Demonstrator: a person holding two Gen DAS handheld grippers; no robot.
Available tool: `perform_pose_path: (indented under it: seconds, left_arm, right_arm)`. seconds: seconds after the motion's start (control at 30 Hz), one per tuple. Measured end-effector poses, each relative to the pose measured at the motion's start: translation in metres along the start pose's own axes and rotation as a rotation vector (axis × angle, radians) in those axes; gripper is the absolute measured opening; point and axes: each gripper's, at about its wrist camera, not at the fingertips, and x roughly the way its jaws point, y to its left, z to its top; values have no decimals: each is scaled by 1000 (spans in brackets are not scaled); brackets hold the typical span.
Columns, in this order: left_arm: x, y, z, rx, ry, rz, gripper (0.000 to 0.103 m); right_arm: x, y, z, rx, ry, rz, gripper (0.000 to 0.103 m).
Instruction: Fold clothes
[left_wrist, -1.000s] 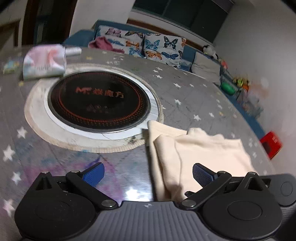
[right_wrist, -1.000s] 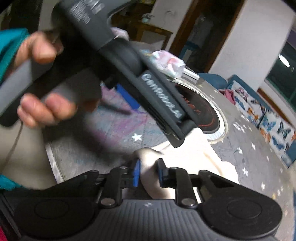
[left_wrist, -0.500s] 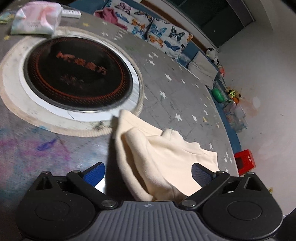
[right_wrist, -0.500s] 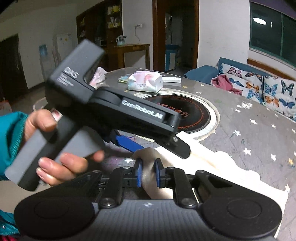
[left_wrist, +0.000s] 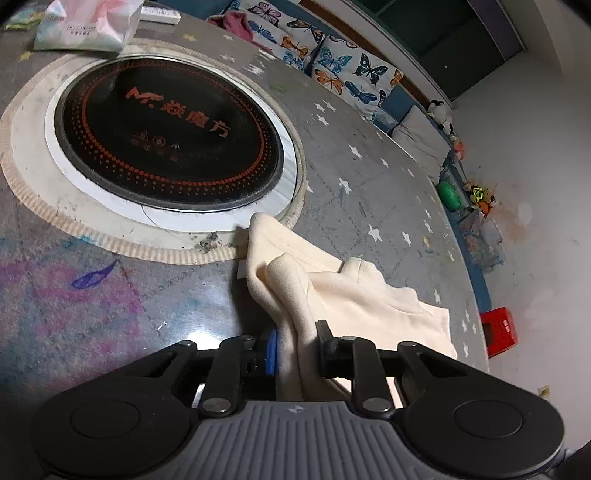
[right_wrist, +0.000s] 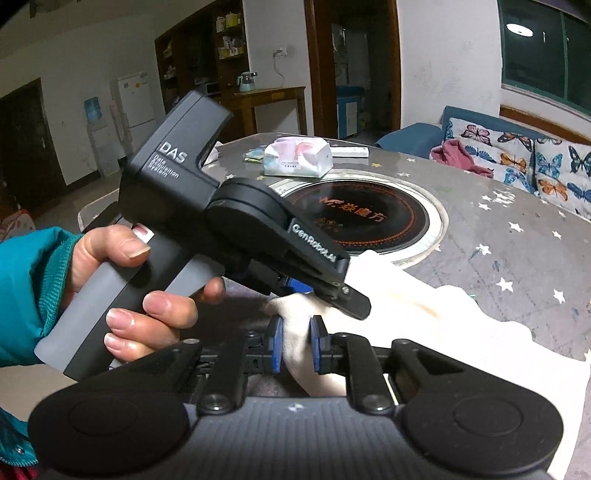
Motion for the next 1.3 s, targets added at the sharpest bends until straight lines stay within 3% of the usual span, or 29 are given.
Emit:
perform_pose_path:
  seconds: [0.2,0.47,0.53,0.7,0.93,1.3]
  left_arm:
    - [1,-1,0,14,-3,1,22]
    - [2,-4,0,41,-6,13,22]
    - [2,-4,0,45,-6,14,22]
    - [3,-5,2,57,-4,16,23]
    - [4,-7,3,78,-2,25,23]
    - [5,-8,4,96,2,32,23]
  right_arm:
    - [-18,-21,-7,64,-10,-67,23]
    - [-42,-80,-25,209,1,-317,26]
    - [-46,-97,-30,257,6,-363,36]
    - [-50,-130,-44,339,15,-466,38]
    - [-51,-151,-55,407,15,-497,42]
    - [-45,-157,-60,446,29,-465,42]
